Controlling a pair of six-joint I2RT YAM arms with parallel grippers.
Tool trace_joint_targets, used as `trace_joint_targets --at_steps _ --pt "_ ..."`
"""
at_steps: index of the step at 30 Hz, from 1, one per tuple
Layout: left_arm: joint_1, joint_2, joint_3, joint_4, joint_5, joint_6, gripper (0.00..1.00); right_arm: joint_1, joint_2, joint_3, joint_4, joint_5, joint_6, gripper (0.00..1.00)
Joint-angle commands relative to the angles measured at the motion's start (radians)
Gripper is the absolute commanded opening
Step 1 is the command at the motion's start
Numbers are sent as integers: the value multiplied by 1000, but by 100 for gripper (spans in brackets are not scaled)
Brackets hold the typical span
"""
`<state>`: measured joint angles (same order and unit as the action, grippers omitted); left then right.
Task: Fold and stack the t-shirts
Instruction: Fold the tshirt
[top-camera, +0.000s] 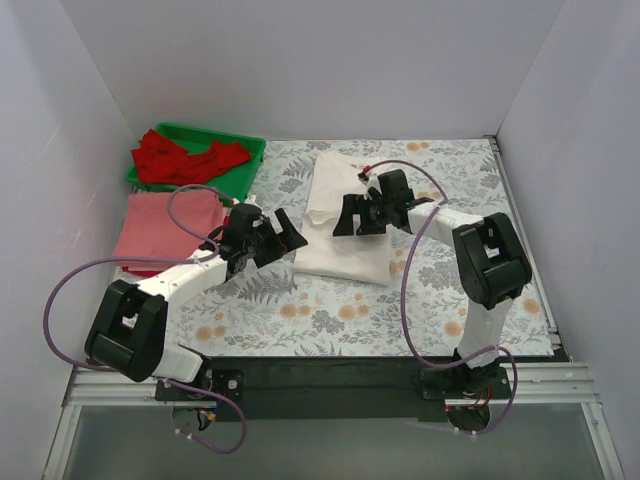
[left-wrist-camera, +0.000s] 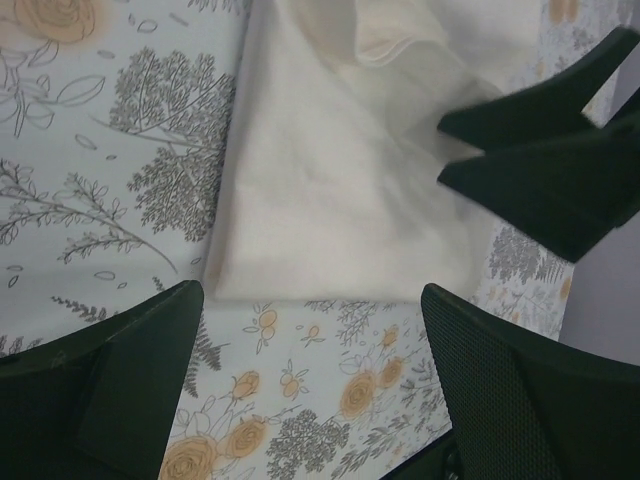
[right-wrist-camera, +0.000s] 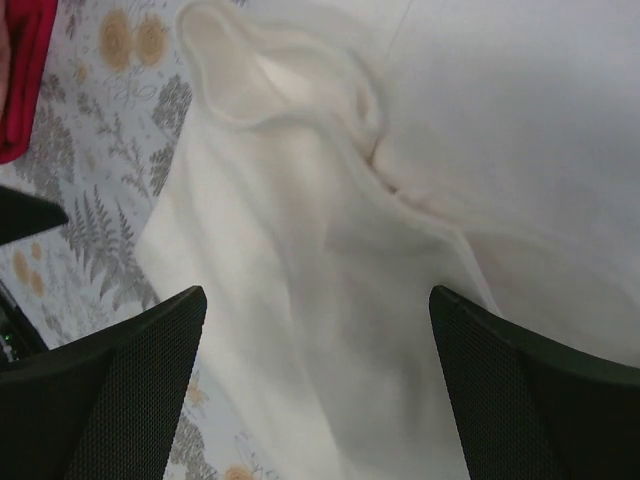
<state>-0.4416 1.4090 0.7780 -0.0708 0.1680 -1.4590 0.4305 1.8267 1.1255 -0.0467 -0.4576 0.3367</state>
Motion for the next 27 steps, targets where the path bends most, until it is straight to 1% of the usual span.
trace_joint_targets --at_steps 1,5,7,10,12,13,14,15,16,17,18,19,20,21,22,23,26,27 --pt "-2 -51 -40 5 2 -24 90 -27 74 134 62 72 -15 98" --pt "-3 -51 -71 6 22 -35 91 -49 140 223 59 138 -39 98" --pt "-3 -51 -85 3 24 -35 91 -55 141 246 57 148 -62 98" --pt "-3 -58 -103 3 19 -34 91 -62 108 261 42 163 -102 98" --pt "-3 -53 -108 3 13 -34 92 -64 36 246 8 184 -122 98" --pt "-3 -47 -109 3 18 -34 92 -64 4 199 8 192 -123 98" --pt "-2 -44 -115 3 16 -35 92 -64 -79 168 10 204 -122 98" --pt "-3 -39 -117 6 16 -41 92 -64 -125 133 11 235 -107 98" --pt "-3 -33 -121 9 18 -41 92 -61 -174 37 18 255 -96 98" --pt "-5 -28 -129 12 19 -41 92 -62 -276 -17 25 301 -81 98" --pt "-5 -25 -134 25 19 -46 92 -64 -327 -86 34 321 -59 98" --pt "-5 -15 -138 31 19 -46 91 -65 -378 -205 36 336 -21 98" --pt "-6 -7 -140 34 22 -47 90 -75 -473 -272 59 333 5 98" --pt "-8 -1 -141 37 25 -46 83 -87 -516 -327 70 291 30 98" --pt "-9 5 -141 39 27 -44 80 -101 -555 -375 79 254 85 98" --pt "-16 16 -141 43 28 -44 74 -123 -622 -473 102 179 103 98" --pt "-28 41 -143 55 25 -44 70 -131 -717 -591 113 99 136 97" --pt "-29 48 -141 61 21 -46 67 -130 -734 -616 113 85 139 95"
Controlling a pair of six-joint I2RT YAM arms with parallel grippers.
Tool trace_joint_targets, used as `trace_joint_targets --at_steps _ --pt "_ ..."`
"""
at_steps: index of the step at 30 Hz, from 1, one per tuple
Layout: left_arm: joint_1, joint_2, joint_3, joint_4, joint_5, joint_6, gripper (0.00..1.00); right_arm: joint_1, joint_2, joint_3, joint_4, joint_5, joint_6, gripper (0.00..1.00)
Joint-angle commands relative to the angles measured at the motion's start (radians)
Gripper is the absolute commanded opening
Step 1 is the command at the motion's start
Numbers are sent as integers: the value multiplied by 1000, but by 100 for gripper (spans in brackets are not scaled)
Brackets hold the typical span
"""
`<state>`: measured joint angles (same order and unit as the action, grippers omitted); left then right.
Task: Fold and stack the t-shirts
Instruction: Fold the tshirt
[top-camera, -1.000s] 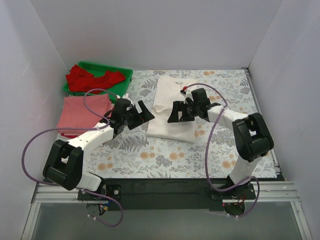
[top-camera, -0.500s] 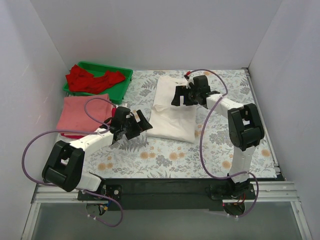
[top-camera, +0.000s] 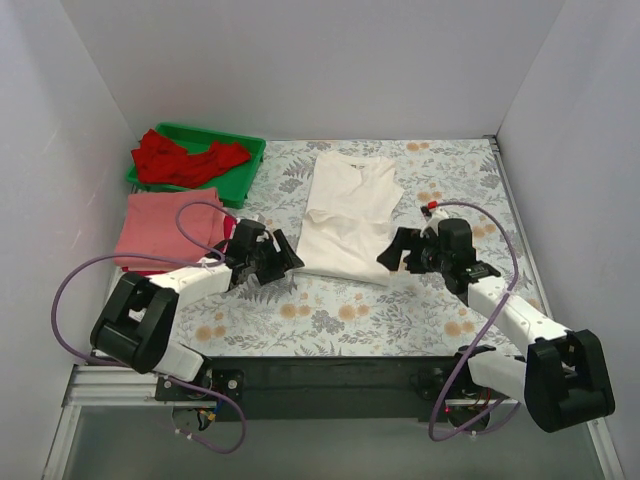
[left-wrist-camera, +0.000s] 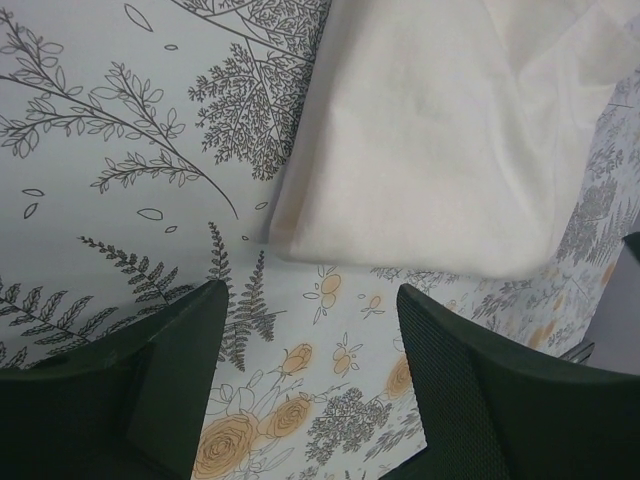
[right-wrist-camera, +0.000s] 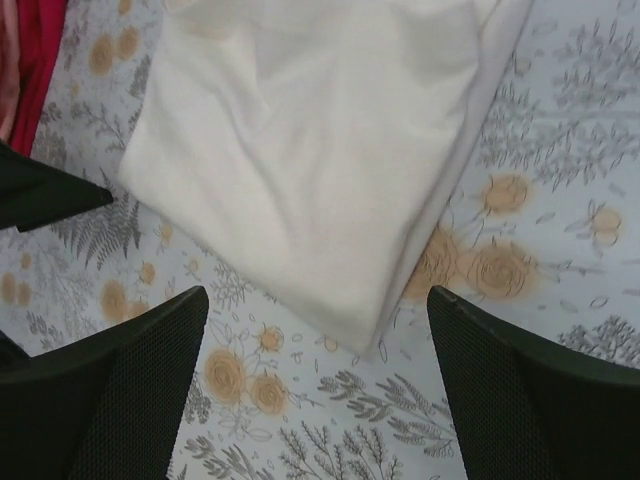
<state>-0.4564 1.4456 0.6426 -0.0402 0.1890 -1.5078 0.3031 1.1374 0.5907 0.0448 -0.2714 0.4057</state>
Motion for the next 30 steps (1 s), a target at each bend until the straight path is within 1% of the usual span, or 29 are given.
trace_joint_targets --at_steps 1,2,6,8,10,11,12,13,15,17,18,20,21,23,24,26,29,30 --pt "-14 19 -6 33 -3 3 66 -4 -59 -100 21 -112 76 95" --pt "-14 30 -4 33 -25 0 65 -4 -73 -115 21 -129 102 93" --pt "-15 71 5 34 -66 -5 57 -2 -51 -172 23 -169 110 87" --pt "-14 87 12 34 -66 0 52 -2 -18 -173 21 -151 104 85" --pt "-16 110 15 36 -54 -2 50 -4 5 -167 23 -123 99 80" --pt "-16 116 17 34 -51 0 47 -4 28 -166 24 -118 99 79" --pt "-16 121 15 34 -45 -2 44 -4 42 -161 27 -117 96 77" --pt "-16 127 15 34 -42 -3 43 -4 54 -160 24 -118 94 72" --pt "-18 139 14 34 -33 -2 36 -4 85 -155 26 -132 87 69" --pt "-22 147 11 63 -29 0 31 -4 114 -155 32 -127 82 66" --pt "-24 150 6 66 -28 1 24 -2 125 -155 33 -118 81 65" --pt "-27 160 6 69 -28 8 10 -4 159 -152 47 -112 79 61" --pt "-28 164 6 68 -31 8 0 -4 169 -150 58 -108 78 59" --pt "-28 168 8 63 -37 9 0 -4 208 -144 63 -97 71 54" --pt "-27 168 9 63 -39 9 0 -4 219 -131 64 -101 65 49" --pt "-27 165 8 65 -42 11 0 -4 237 -123 66 -107 59 46" --pt "-28 160 8 63 -48 9 0 -4 245 -121 66 -114 53 33" --pt "-30 154 8 62 -51 11 0 -4 245 -126 67 -115 53 19"
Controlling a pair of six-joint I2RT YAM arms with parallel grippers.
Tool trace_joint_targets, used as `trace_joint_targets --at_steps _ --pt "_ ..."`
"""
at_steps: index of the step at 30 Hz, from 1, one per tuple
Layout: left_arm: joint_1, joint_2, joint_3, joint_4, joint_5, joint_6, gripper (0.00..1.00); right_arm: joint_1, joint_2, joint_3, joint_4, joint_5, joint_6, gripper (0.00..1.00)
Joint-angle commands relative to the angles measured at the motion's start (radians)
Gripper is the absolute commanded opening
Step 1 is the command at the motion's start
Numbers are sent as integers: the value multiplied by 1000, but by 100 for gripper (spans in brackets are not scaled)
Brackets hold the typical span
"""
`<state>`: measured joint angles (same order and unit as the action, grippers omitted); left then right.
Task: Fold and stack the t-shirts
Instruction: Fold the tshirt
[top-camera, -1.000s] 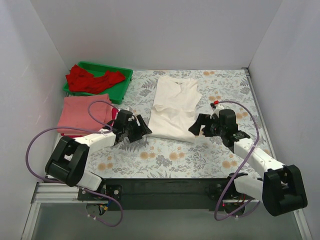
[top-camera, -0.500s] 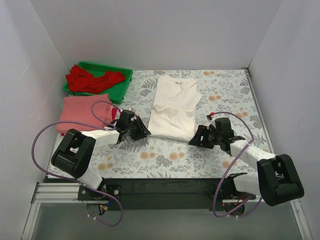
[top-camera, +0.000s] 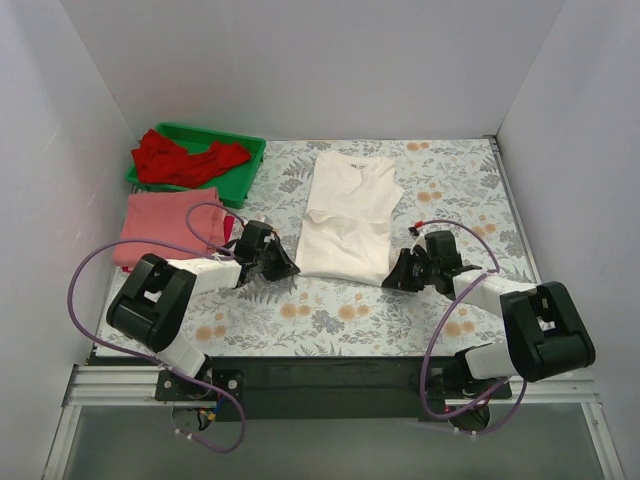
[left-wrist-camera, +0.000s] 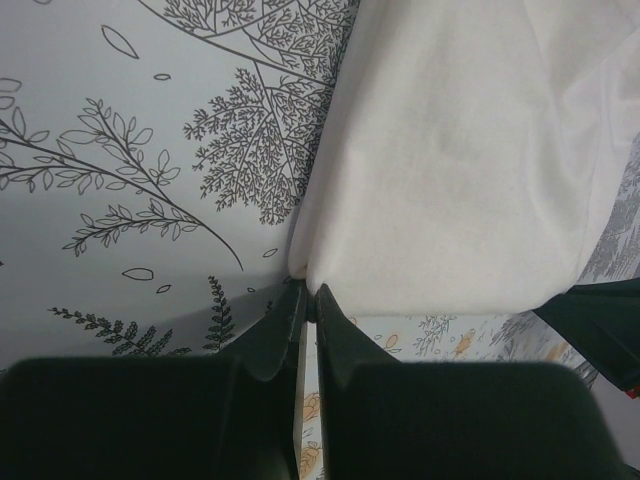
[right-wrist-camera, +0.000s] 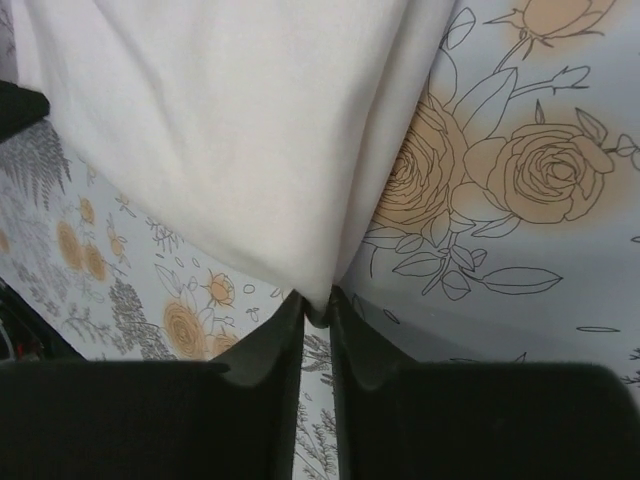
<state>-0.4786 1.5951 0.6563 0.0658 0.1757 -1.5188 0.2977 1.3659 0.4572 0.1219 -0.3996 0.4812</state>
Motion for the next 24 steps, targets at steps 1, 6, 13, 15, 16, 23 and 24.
trace_joint_targets --at_steps 1,6,13,15,16,23,24 --pt "-8 2 -9 -44 -39 20 0 3 13 5 -11 15 -23 13" --pt "-12 -30 -14 -90 -45 26 0 1 9 -21 -15 -53 -42 1" --pt "-95 -194 -82 -204 -111 -9 0 11 -170 -124 -109 -131 -59 1" --pt "-109 -294 -125 -266 -123 -20 0 12 -233 -167 -181 -163 -55 1" --pt "-124 -332 -136 -296 -134 -21 0 20 -305 -179 -211 -177 -52 1" --pt "-210 -638 -126 -510 -147 -72 0 84 -681 -137 -572 -202 11 1" --pt "-219 -700 -113 -521 -137 -81 0 86 -738 -90 -638 -196 14 1"
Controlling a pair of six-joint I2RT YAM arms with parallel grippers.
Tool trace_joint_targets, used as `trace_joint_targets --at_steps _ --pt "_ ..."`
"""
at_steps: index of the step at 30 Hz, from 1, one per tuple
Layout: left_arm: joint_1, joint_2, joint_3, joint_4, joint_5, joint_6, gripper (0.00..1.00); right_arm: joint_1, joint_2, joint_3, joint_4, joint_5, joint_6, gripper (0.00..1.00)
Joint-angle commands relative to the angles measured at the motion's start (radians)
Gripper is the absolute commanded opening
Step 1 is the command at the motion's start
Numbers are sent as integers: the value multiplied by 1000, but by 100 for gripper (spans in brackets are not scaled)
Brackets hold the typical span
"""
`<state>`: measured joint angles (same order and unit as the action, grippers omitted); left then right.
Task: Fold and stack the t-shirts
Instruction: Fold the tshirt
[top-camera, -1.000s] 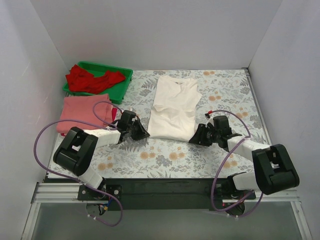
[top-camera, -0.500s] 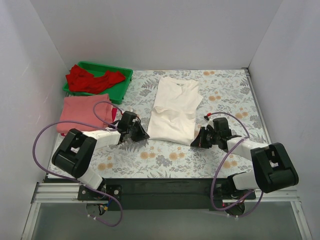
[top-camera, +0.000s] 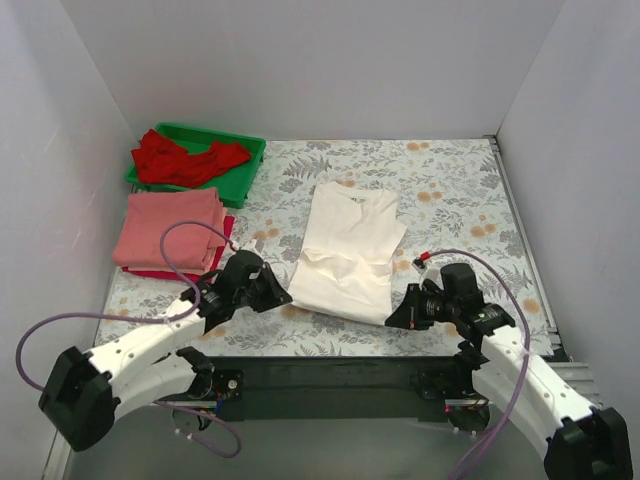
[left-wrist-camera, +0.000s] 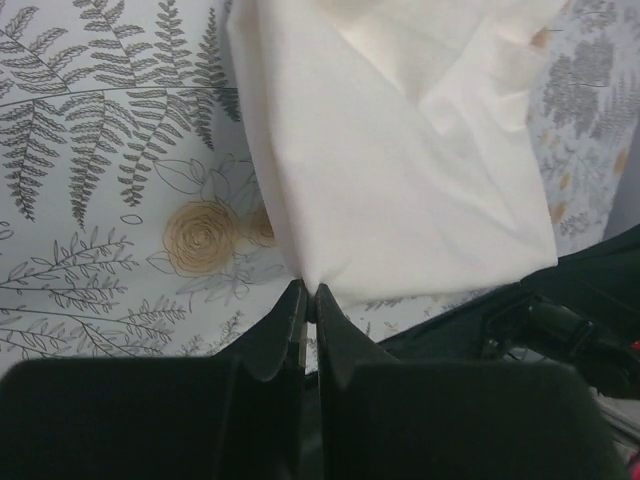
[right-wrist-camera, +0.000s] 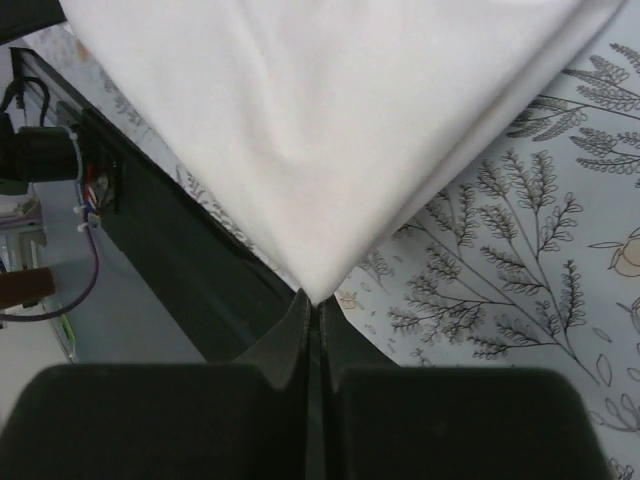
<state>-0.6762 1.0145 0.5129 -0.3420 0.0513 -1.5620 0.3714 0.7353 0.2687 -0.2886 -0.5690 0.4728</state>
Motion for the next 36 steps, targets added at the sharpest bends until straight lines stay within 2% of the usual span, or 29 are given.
trace_joint_targets --at_steps 1,4,9,13,17,22,25,36 --pt "-25 -158 36 -117 -7 -43 0 12 -125 122 -263 -20 20 1" --pt "-28 -252 59 -118 -10 -56 0 14 -148 231 -331 14 -6 1" --pt "-28 -249 147 -118 -122 -41 0 11 -48 365 -336 90 -40 1" --pt "-28 -147 246 -150 -313 -47 0 0 71 481 -334 159 -91 1" --pt "-28 17 392 -163 -401 -33 0 -17 160 587 -323 228 -109 1" --pt "-13 148 490 -107 -461 22 0 -63 240 661 -302 247 -126 1" --pt "15 206 538 -85 -459 45 0 -103 289 701 -297 218 -148 1" --pt "156 421 682 18 -311 141 0 -218 519 833 -201 95 -177 1"
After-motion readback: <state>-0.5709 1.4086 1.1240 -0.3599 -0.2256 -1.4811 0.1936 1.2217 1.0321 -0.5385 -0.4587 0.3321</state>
